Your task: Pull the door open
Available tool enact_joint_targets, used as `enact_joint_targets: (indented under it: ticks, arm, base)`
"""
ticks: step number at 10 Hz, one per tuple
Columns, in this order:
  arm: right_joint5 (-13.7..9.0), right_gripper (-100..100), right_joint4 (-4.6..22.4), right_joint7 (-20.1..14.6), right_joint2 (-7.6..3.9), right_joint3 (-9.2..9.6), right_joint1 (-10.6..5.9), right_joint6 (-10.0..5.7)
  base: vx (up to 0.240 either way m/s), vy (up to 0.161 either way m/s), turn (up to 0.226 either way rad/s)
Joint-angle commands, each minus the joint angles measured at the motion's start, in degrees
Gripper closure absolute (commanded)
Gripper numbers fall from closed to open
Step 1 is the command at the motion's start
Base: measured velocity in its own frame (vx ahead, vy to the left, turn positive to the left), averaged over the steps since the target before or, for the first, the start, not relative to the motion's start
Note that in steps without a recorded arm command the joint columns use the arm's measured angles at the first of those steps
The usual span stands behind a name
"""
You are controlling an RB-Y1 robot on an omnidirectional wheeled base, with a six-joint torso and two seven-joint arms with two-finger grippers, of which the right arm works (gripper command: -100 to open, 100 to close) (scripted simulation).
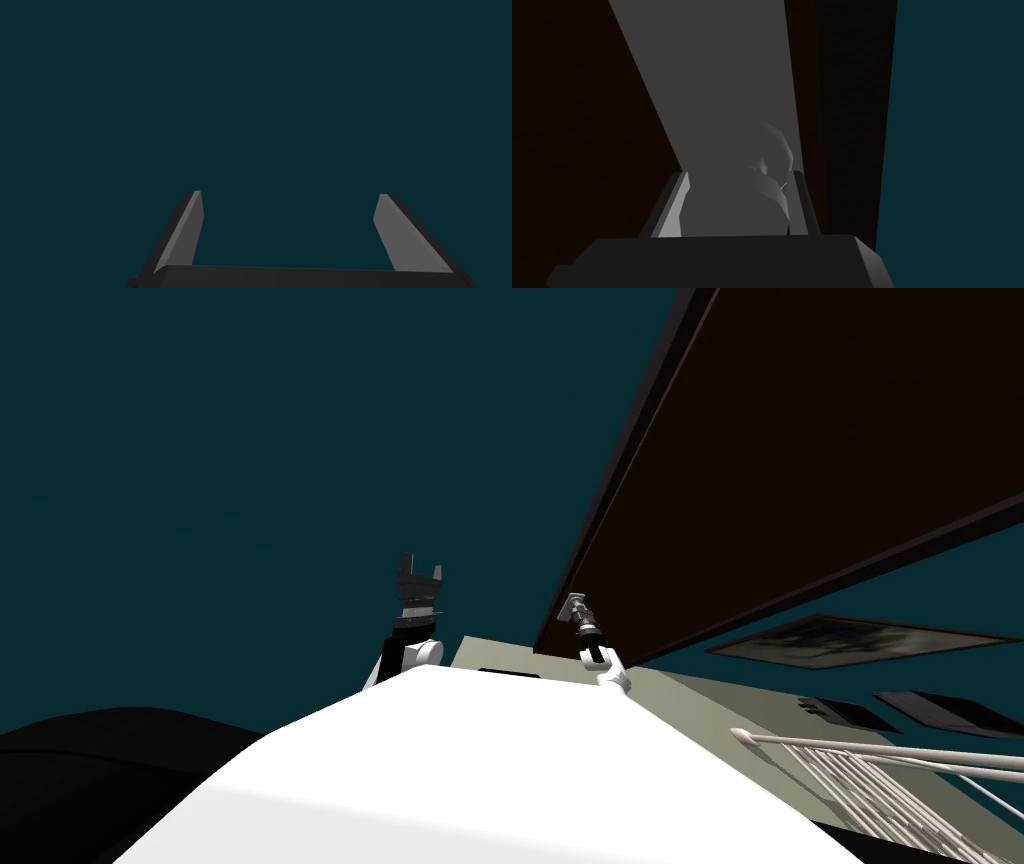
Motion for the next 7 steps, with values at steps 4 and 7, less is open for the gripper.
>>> enact_joint_targets:
  ticks: [4,7]
  arm:
    - [-6.4,100,0.1,-6.6,-0.91,2.11,-0.27,-0.27]
    - [-10.6,100,0.3,-10.6,-1.58,3.42,-0.4,-0.3]
  base:
    - [-0.061,-0.031,0.061]
    - [-0.052,-0.021,0.051]
